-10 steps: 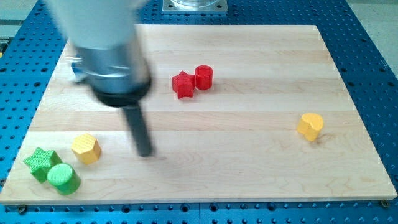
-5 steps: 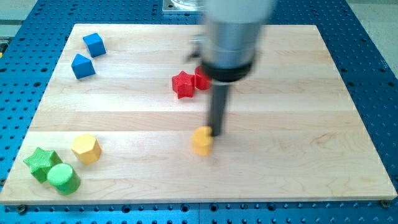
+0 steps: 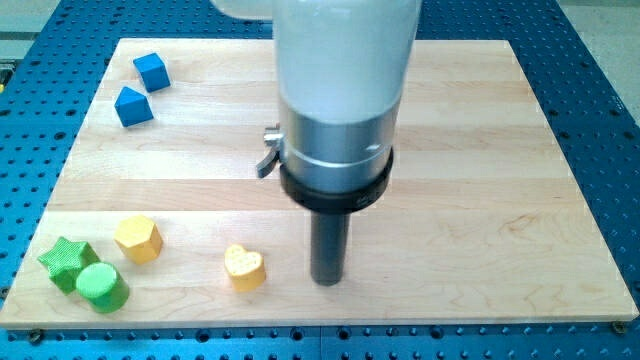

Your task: Move both the yellow blocks close to the green blocks

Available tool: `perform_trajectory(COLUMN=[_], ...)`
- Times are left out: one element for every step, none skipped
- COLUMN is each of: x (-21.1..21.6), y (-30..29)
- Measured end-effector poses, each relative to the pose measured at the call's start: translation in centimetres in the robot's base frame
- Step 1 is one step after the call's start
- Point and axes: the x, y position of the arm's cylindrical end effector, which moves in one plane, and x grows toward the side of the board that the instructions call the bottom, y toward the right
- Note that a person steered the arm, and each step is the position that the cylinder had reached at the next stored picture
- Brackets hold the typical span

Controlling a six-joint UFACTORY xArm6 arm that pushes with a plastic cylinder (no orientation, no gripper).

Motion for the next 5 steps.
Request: perform_trajectory(x=[-0.8, -1.4, -8.4, -19.4, -22.3], y=[-9.2, -16.7, -15.7, -17.5, -23.7])
